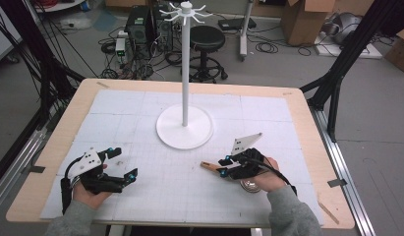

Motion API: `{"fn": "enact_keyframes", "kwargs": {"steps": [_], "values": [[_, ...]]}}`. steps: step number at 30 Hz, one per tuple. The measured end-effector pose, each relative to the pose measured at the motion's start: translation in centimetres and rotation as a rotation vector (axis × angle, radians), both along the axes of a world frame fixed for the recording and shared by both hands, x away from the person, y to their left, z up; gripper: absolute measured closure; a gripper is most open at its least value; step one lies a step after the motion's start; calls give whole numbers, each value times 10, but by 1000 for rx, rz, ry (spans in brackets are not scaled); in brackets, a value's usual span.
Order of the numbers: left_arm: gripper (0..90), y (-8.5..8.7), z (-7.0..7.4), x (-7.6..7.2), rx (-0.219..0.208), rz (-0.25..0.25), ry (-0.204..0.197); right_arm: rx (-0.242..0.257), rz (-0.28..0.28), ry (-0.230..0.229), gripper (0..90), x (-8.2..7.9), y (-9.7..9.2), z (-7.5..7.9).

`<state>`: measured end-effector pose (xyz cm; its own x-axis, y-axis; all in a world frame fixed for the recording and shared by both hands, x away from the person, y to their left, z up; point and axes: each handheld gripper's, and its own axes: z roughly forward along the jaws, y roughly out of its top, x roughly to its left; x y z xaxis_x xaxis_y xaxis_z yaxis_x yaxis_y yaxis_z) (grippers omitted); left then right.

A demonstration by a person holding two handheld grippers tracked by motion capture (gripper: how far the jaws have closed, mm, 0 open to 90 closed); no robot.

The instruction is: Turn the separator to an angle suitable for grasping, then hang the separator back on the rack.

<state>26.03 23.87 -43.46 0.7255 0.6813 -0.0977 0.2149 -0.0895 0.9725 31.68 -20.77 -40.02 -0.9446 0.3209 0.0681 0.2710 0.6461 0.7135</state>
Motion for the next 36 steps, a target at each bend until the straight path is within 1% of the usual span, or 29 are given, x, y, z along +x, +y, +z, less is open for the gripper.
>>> {"fn": "enact_keyframes", "kwargs": {"steps": [1,2,3,4,5,6,7,8,9,11,12,13,14,16,17,18,19,20,21,24,25,26,27,28,29,30,32,34,36], "values": [[18,0,0,0,1,0,-1,6,0,-7,588,0,-1,1],[18,0,0,0,-2,2,1,15,-5,-15,517,0,-4,4],[18,0,0,0,-2,2,1,15,-5,-15,517,0,-4,4],[18,0,0,0,-1,0,1,17,-6,-19,470,0,-5,5],[17,1,0,-1,0,2,1,5,-19,-44,368,0,-8,8],[17,1,0,-1,0,2,1,-4,-26,-31,327,1,-9,8],[17,1,0,-1,2,1,0,-4,-26,-31,327,1,-9,8],[17,2,0,-1,-1,2,2,-14,-25,-18,296,2,-10,8],[18,2,0,-1,-2,4,1,-31,-10,-7,258,2,-10,8],[18,3,0,-2,-1,6,3,-68,-5,-17,167,2,-10,7],[18,3,0,-2,-1,6,3,-73,-5,-6,123,2,-10,6],[17,3,0,-2,-2,6,3,-77,-7,-10,91,2,-10,5],[17,3,0,-2,-2,6,3,-85,-13,-13,82,2,-10,5],[18,3,0,-1,-2,5,3,-89,-25,-26,5,2,-10,5],[18,3,-1,-1,-3,6,3,-112,-30,-23,6,1,-11,5],[18,3,-1,-1,-3,6,3,-112,-30,-23,6,1,-11,5],[18,3,-1,-1,-3,7,4,-127,-36,-33,6,1,-11,5],[17,3,-1,-1,-4,8,4,-134,-46,-31,6,1,-13,5],[17,2,-1,-1,-4,8,5,-134,-46,-31,6,1,-13,5],[18,2,-1,-1,-4,4,7,-140,-52,-8,7,2,-17,4],[18,2,-1,-1,-3,5,6,-140,-52,-8,7,2,-17,4],[17,2,-1,-1,-3,5,4,-164,-47,-6,9,2,-17,2],[17,2,-1,-1,-2,6,4,-164,-47,-6,9,2,-17,2],[18,2,-1,-1,-6,6,8,-181,-44,-7,10,2,-16,0],[18,2,-1,-1,-3,5,9,-211,-44,-18,20,3,-16,-2],[18,2,-1,-1,0,3,10,-211,-44,-18,20,3,-16,-2],[18,2,-1,-1,0,3,9,-219,-38,0,36,3,-16,-4],[18,2,-1,-1,0,2,9,-241,-38,-6,50,3,-14,-5],[18,2,-1,-1,0,3,10,-250,-37,-13,75,3,-14,-5]]}}
